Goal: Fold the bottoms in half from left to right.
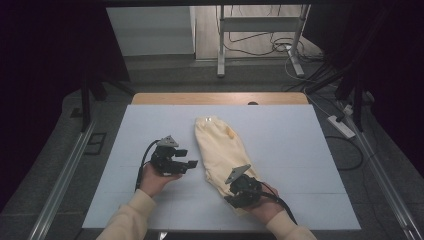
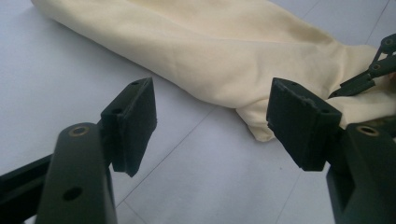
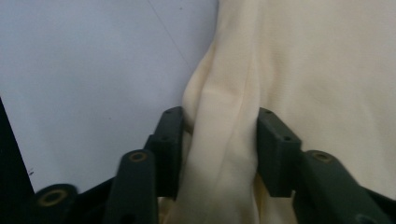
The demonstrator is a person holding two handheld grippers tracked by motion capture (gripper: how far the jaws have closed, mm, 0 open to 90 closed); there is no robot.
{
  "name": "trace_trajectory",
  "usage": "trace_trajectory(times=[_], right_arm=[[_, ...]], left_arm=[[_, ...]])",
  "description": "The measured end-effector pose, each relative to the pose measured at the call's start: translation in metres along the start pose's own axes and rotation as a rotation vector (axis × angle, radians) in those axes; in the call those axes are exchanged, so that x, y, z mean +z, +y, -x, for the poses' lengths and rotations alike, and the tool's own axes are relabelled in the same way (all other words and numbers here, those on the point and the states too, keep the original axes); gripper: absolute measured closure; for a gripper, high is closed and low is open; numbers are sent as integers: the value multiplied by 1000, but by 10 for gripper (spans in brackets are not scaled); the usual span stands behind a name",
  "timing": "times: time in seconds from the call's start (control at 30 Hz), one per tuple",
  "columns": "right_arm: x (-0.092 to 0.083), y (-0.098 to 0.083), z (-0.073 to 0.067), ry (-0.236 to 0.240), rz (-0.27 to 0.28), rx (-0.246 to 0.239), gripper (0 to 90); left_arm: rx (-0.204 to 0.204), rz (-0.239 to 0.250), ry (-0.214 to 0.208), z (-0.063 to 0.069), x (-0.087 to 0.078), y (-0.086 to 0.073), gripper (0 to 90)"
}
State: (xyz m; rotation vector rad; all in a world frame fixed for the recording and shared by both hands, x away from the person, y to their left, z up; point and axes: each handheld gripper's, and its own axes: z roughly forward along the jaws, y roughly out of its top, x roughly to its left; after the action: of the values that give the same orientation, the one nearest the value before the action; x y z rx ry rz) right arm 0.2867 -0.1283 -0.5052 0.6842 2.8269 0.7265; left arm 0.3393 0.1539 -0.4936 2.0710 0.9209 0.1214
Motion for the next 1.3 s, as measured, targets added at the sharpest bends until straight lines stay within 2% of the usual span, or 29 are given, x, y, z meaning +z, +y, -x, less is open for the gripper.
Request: trace_trajectory(times=[0.17, 0.37, 0.57, 0.73, 0.97, 1.17, 1.3], right_arm=[[0, 1, 2, 18, -2, 13, 684], [-2, -4, 7, 50, 39, 38, 695], [-3, -3, 4, 45, 43, 42, 701], [-4, -2, 3, 64, 61, 56, 715], [-3, 0, -1, 78, 81, 57, 741], [1, 5, -9, 120, 121, 55, 774], [4, 11, -15, 107, 116, 24, 773]], left_arm=[[5, 0, 0, 1, 0, 0, 321], [0, 3, 0, 0, -1, 1, 320], [-3, 5, -3, -2, -1, 1, 319], [-4, 11, -2, -2, -2, 1, 319], [-7, 14, 1, -4, -4, 1, 319], [-9, 12, 4, -4, -4, 1, 319], [-12, 13, 6, -5, -4, 0, 319]])
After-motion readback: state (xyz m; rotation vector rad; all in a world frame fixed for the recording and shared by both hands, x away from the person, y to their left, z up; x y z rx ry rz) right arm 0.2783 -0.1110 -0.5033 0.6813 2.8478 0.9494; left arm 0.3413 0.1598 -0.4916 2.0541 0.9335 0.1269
